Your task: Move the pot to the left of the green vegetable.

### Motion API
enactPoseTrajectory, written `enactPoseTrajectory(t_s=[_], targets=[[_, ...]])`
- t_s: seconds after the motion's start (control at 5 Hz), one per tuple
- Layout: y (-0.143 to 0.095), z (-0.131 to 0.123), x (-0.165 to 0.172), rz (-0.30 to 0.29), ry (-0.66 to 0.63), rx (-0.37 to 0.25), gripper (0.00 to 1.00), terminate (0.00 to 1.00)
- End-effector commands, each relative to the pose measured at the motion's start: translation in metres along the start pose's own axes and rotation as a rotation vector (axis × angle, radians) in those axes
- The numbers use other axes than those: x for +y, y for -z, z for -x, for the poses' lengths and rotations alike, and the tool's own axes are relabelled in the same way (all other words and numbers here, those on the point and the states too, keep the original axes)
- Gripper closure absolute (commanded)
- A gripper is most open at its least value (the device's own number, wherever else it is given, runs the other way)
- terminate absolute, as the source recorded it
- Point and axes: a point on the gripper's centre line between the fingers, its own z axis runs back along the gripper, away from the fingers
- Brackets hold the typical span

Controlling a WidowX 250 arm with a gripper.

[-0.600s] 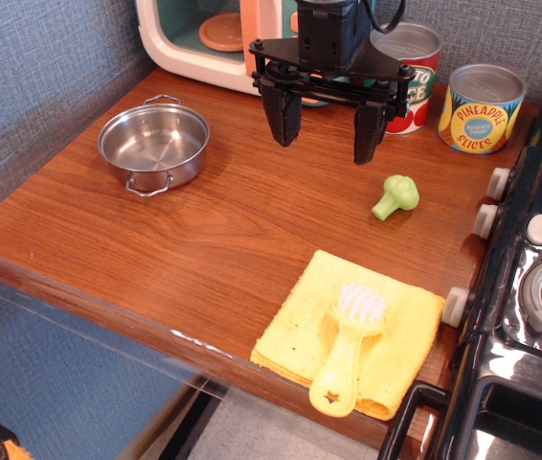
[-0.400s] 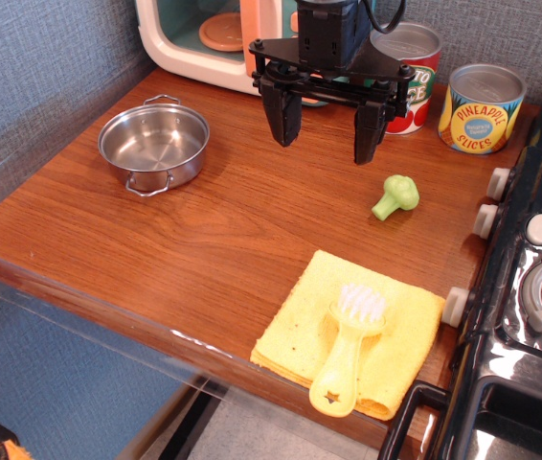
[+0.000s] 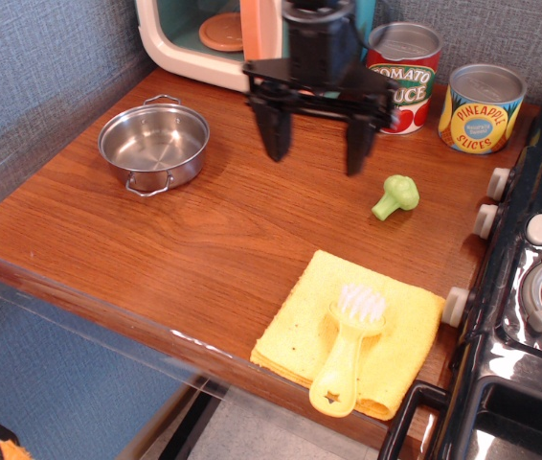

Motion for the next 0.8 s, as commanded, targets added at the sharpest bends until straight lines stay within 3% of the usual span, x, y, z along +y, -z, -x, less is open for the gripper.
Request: enactPoseTrajectory(t_s=[0.0,0.2,0.6], targets=[[0.010,-0.019,0.071,-0.015,-0.077,-0.095,0.00,0.00],[0.032,-0.031,0.094,-0.001,-0.070,-0.108,0.00,0.00],[0.060,-0.053,0.109,0.006,-0.092,-0.083,0.00,0.00]])
